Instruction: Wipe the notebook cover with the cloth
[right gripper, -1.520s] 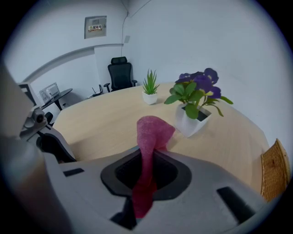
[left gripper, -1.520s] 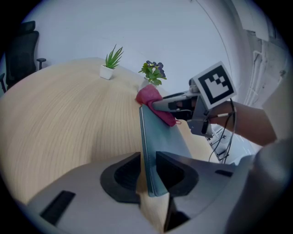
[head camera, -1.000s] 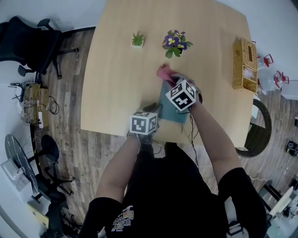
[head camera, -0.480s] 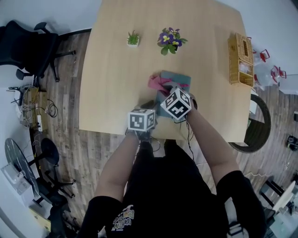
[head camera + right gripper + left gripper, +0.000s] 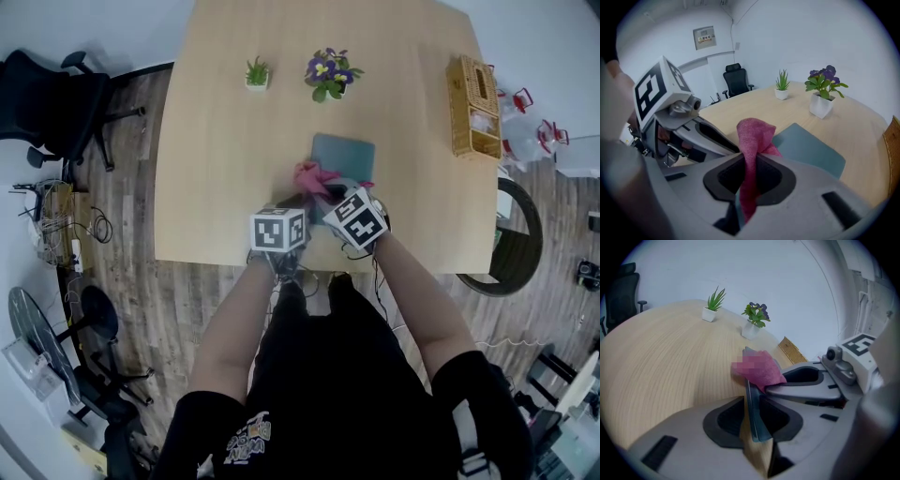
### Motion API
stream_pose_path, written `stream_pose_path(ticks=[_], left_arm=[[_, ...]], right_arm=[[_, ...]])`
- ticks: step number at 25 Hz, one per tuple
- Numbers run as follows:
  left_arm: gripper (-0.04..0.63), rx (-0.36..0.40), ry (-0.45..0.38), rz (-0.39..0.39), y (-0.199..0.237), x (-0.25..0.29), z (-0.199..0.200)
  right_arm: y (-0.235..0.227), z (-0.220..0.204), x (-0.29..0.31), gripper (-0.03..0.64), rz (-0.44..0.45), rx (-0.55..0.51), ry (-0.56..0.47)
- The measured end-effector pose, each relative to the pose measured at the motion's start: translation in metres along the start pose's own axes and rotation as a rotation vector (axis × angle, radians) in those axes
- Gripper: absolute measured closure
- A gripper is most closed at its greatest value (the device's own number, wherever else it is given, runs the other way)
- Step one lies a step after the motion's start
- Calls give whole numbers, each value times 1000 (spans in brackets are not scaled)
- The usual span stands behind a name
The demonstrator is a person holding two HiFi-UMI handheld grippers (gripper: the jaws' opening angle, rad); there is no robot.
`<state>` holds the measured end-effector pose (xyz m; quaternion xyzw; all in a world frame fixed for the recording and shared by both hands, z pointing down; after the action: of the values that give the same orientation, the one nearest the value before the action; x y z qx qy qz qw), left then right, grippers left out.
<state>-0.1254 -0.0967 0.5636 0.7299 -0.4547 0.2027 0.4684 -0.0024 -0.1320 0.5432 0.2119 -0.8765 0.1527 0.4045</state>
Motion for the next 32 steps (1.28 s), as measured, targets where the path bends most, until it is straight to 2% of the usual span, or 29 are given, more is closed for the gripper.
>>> stream_pose_path(ticks=[6, 16, 26, 32], left_arm=[[500, -2, -1, 7, 0, -2, 0], [504, -27, 20, -40, 2, 5, -5], [508, -17, 26, -48, 1, 6, -6], [523, 12, 20, -63, 1, 5, -8]], right_arm=[[11, -18, -9, 560, 18, 69, -3], [36, -31, -19, 560, 17, 112, -16], [48, -43, -21, 560, 39, 260, -78], [54, -50, -22, 560, 93, 392, -124]])
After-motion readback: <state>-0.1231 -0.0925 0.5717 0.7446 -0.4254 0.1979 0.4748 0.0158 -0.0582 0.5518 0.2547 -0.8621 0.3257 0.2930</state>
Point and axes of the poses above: the fingertips, and each gripper's own axes: x forward along the fingers, y to its left, z out of its top, the point moved 10 cm from there along -x, backward along the fingers, and after that the axes turned 3 degrees about -x, right-handed, at the moved point
